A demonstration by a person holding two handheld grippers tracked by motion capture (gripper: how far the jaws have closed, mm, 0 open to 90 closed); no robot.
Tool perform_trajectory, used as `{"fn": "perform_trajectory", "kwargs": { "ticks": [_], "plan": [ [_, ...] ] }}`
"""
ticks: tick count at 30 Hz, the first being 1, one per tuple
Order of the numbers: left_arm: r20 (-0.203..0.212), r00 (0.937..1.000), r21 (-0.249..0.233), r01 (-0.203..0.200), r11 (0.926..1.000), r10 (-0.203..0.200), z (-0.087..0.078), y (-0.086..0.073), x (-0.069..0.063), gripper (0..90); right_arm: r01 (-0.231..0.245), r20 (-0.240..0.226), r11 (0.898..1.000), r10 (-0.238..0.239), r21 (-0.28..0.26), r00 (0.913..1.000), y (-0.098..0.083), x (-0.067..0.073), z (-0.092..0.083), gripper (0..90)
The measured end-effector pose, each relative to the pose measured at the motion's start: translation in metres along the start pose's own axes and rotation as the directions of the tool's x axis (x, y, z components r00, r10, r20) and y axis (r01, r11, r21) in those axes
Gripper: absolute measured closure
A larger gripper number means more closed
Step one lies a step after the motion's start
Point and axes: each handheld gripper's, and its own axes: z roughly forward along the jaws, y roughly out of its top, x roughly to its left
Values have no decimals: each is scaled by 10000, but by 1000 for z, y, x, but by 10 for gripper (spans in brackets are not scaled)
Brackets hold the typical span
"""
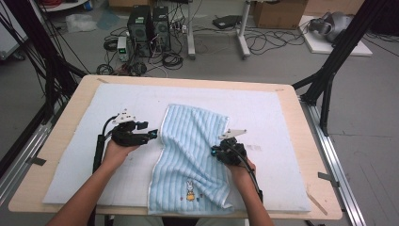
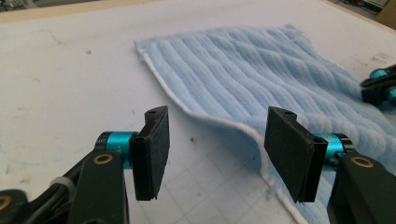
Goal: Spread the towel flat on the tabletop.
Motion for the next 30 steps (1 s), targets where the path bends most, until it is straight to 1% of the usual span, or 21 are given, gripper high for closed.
{"fn": "perform_trajectory", "kwargs": {
  "ticks": [1,2,3,7,8,9,10,11,12,13,14,15,18,19,21,22,24,25,27,28,30],
  "plan": [
    [3,10000,70,-12,10000,12,1,2,0,407,7,-32,9999,-7,112,10000,-1,0,-3,849],
    [-47,10000,26,33,10000,-33,2,3,0,406,26,-64,9998,-25,192,10000,-3,0,-6,849],
    [-44,10000,25,38,10000,-38,3,3,1,406,126,-64,9995,-124,289,9999,-6,0,-10,851],
    [-5,10000,92,94,9999,-94,8,2,1,404,263,-176,9983,-254,528,9995,-14,-1,-21,849],
    [-16,9999,114,110,9999,-109,9,3,1,404,255,-185,9983,-245,521,9995,-15,-2,-23,841],
    [-18,9999,89,156,9998,-156,11,3,2,404,234,-213,9987,-224,449,9995,-17,-3,-24,783],
    [8,9998,107,178,9998,-178,14,4,2,404,153,-230,9994,-145,314,9996,-17,-4,-25,716],
    [-12,9999,138,164,9998,-164,16,5,3,403,-34,-301,9999,31,-98,9995,-18,-7,-28,677],
    [13,9998,186,180,9997,-181,19,7,3,403,-126,-329,9993,115,-348,9994,-18,-8,-29,620],
    [6,9998,140,174,9998,-174,24,8,3,402,-237,-186,9976,225,-653,9996,-18,-9,-30,551],
    [65,9997,218,223,9995,-224,29,11,4,401,-302,-23,9956,301,-887,9995,-17,-11,-31,502],
    [75,9998,255,207,9995,-209,33,13,4,395,-440,22,9921,446,-1175,9990,-17,-13,-32,456],
    [103,9998,382,189,9991,-193,50,21,5,392,-513,350,9863,575,-1567,9977,-16,-15,-35,373],
    [64,9999,532,104,9985,-107,56,24,6,391,-567,335,9832,635,-1732,9974,-16,-16,-36,362],
    [12,9999,655,115,9978,-116,68,28,7,389,-649,450,9803,745,-1867,9962,-17,-18,-38,354],
    [-31,9999,821,134,9965,-131,75,31,7,386,-656,460,9797,756,-1895,9961,-17,-19,-38,352],
    [-152,9999,1028,52,9947,-37,86,33,8,378,-669,461,9807,766,-1838,9960,-18,-20,-38,352],
    [-285,9996,1105,-9,9939,40,92,33,8,368,-707,444,9805,802,-1836,9958,-19,-20,-38,353],
    [-589,9979,1532,-185,9880,278,103,33,7,320,-727,452,9807,822,-1815,9956,-20,-20,-38,352],
    [-733,9967,1591,-234,9870,354,107,33,6,327,-705,455,9808,799,-1816,9958,-20,-21,-38,353],
    [-879,9946,1775,-390,9834,554,113,32,6,322,-707,435,9810,797,-1805,9959,-21,-21,-38,352]
  ]
}}
